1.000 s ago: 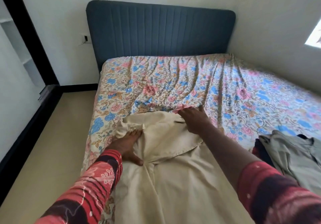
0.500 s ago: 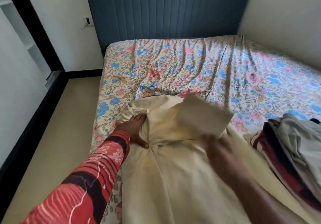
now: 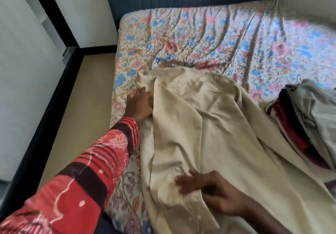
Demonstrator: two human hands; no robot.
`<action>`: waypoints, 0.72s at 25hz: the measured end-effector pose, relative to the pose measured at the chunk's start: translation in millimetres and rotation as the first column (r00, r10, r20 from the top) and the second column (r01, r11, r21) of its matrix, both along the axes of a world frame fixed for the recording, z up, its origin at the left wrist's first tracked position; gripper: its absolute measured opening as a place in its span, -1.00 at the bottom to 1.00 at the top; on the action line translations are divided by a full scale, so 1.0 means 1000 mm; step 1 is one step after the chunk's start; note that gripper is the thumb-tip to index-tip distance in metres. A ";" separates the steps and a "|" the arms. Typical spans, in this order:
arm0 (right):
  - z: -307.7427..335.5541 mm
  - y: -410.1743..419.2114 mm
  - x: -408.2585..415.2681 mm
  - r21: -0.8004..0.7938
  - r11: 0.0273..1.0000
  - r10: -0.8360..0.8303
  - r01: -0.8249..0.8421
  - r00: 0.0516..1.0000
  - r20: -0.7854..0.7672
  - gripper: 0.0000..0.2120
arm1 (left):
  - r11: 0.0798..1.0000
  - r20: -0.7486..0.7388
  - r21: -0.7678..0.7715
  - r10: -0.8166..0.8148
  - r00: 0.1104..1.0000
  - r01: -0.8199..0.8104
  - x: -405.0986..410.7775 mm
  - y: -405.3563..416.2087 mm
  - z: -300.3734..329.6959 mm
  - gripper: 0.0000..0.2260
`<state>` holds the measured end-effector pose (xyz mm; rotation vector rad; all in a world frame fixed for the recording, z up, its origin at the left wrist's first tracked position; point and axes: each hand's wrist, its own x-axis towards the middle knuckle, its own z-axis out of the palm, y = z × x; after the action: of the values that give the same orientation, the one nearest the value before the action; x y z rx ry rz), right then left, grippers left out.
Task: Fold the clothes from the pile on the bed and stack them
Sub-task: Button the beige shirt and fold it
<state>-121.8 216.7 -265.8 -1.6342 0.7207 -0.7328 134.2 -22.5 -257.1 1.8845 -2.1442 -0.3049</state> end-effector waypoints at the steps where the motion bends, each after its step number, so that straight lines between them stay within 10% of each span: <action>1: 0.001 0.022 -0.010 -0.088 0.996 -0.021 0.009 0.989 -0.146 -0.72 | 0.992 -0.115 -0.096 0.065 0.991 -0.076 0.000 0.033 0.005 -0.66; 4: -0.024 0.030 0.002 -0.211 0.950 -0.269 0.231 0.947 -0.174 -0.71 | 0.953 -0.312 -0.177 0.181 0.933 -0.244 0.000 0.147 0.013 -0.86; 9: -0.014 0.070 0.009 -0.053 0.782 -0.612 0.621 0.749 -0.254 -0.67 | 0.926 -0.401 0.342 0.296 0.867 -0.158 -0.003 0.273 -0.008 -0.64; 12: 0.001 0.087 0.006 0.458 0.720 -0.541 0.522 0.835 -0.102 -0.72 | 0.879 -0.459 0.452 0.377 0.805 -0.153 -0.007 0.305 -0.025 -0.61; 18: 0.007 0.107 0.025 0.451 0.739 -0.516 0.500 0.851 -0.097 -0.63 | 0.868 -0.768 0.488 0.476 0.429 -0.089 -0.023 0.331 -0.005 -0.77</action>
<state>-96.8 324.1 -258.9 -0.9797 1.2438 -0.8879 111.4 308.5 -262.4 1.6221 -1.0452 -1.3638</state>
